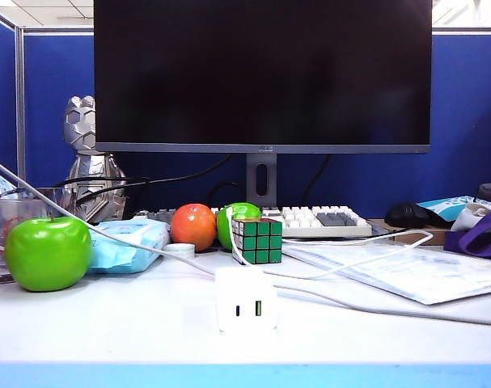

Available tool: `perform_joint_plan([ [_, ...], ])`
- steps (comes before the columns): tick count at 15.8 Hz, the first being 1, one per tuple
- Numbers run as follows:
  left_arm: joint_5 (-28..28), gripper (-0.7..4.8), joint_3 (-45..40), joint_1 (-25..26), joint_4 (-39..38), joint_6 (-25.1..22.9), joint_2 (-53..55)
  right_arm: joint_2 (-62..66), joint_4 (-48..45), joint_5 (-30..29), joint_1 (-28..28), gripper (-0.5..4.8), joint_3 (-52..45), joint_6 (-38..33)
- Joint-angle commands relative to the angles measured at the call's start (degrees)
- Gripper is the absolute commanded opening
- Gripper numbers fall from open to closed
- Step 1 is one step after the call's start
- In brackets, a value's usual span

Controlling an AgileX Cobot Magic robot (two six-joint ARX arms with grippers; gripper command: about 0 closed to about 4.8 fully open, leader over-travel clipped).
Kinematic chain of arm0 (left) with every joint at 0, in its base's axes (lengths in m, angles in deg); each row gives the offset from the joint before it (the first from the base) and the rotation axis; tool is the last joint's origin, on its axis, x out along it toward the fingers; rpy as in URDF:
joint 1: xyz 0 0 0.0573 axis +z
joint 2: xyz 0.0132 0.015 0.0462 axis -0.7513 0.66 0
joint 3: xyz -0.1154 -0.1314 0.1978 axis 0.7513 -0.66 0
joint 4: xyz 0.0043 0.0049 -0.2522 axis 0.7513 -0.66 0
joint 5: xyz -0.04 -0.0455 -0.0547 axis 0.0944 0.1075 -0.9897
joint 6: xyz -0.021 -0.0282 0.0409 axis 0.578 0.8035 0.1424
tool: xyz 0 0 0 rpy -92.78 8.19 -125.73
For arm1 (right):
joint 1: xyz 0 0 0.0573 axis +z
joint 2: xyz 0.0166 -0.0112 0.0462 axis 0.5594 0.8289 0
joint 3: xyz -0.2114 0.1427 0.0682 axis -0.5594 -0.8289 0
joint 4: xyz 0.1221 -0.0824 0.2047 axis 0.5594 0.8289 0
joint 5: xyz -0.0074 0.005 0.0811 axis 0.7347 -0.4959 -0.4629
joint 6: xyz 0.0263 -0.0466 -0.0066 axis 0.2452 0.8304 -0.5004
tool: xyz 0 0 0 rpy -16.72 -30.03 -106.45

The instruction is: Pick up the Type-C charging cable and the charging base, insert one end of the Type-C charger into the corresponding slot on the base, and finally place the plugged-in charger back on the table.

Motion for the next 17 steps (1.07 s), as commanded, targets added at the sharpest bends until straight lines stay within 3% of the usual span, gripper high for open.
perform_joint_plan([
  [1, 0.46, -0.03, 0.24, -4.55, -0.79, 0.55, 3.48, 1.79, -1.01, -0.15, 3.89, -0.06, 0.52, 0.11],
  [6, 0.28, -0.03, 0.24, -13.49, -0.76, 2.67, 11.08, 3.74, -0.90, -0.17, 9.29, -0.06, 0.52, 1.16],
  [9, -1.70, -0.03, 0.24, -16.76, -1.09, 7.89, 15.15, 3.93, -0.85, 0.50, 9.22, -0.06, 0.50, 1.36],
  [16, 1.55, -0.02, 0.24, -24.50, -3.34, 12.17, 25.42, 4.33, -0.31, 0.70, 9.20, -0.06, 0.50, 1.55],
  [17, 1.57, 0.60, 0.24, -25.16, -3.34, 12.98, 26.62, 4.37, -0.31, 0.72, 9.20, -0.06, 0.50, 1.55],
])
